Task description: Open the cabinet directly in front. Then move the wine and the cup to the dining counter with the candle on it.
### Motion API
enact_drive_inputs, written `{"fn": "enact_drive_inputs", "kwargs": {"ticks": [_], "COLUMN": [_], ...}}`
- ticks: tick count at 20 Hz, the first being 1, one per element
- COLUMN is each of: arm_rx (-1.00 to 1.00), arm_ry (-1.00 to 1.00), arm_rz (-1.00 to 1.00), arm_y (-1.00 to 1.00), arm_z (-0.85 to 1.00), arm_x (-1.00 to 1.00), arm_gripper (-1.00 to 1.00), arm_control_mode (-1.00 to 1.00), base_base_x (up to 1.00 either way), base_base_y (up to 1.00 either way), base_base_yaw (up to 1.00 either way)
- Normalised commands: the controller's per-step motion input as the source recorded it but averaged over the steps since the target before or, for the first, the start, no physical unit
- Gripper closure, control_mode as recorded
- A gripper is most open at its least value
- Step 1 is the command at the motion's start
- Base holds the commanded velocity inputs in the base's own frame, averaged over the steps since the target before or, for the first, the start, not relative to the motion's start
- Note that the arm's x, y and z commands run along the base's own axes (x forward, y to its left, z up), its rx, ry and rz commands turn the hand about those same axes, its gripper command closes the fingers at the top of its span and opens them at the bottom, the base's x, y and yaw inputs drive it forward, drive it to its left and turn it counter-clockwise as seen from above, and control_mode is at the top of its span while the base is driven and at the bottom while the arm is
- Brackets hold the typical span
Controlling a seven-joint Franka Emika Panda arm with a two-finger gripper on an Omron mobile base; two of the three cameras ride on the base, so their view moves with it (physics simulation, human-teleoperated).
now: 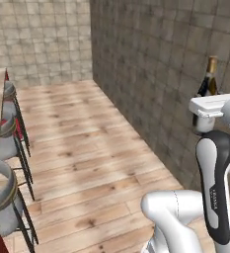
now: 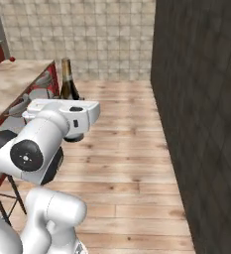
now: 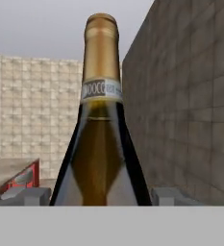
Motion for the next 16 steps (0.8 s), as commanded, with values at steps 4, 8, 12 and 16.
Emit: {"fn": "enact_drive_inputs", "kwargs": {"ticks": [4, 8, 12, 16], "arm_rx": [0.00, 0.00, 0.00, 0.00], "arm_ry": [0.00, 0.00, 0.00, 0.00], "arm_rz": [0.00, 0.00, 0.00, 0.00], "arm_y": [0.00, 0.00, 0.00, 0.00], "arm_z": [0.00, 0.00, 0.00, 0.00], "arm_x": [0.00, 0.00, 0.00, 0.00], "arm_gripper": [1.00, 1.00, 1.00, 1.00], "arm_control_mode": [1.00, 1.00, 1.00, 1.00], "base_base_x": [1.00, 1.00, 1.00, 1.00], "base_base_y": [-0.60, -0.76, -0.83, -0.75], "base_base_yaw": [0.50, 0.41, 0.37, 0.38]}}
